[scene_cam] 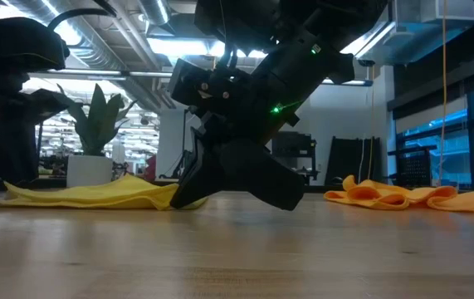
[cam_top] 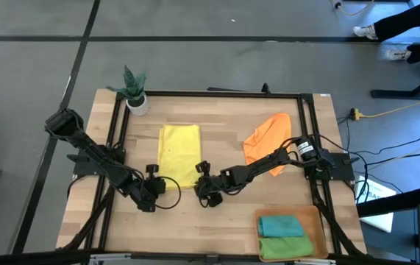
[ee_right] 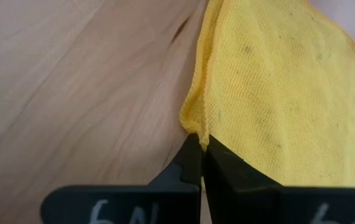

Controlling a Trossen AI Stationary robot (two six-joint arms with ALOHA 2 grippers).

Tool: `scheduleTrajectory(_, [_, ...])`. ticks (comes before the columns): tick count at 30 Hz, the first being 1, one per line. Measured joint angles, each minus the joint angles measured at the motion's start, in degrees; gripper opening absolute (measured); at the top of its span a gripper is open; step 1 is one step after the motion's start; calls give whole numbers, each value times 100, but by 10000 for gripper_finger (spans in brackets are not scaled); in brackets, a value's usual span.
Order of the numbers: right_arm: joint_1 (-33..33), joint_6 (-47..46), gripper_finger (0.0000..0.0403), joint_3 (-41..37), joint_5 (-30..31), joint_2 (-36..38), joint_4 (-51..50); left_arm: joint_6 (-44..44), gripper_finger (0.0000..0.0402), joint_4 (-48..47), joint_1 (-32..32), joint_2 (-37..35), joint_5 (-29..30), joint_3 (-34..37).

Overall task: Roll microfiber towels into tight, uniform cylinder then place into a basket
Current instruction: Roll the yellow microfiber towel

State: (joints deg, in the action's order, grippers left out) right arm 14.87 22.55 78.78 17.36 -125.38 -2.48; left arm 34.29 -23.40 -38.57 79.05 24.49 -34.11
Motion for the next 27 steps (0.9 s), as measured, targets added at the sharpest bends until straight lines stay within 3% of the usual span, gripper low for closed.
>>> scheduleTrajectory(7, [-2,0,5,0,5,0,0,-38,100,-79,-2,0,158,0])
scheduleTrajectory(13, [-2,0,7,0,7,2,0,-43,102,-583,0,0,232,2])
scheduleTrajectory(27, [-2,0,9,0,7,2,0,-5,102,-515,-2,327,302,2])
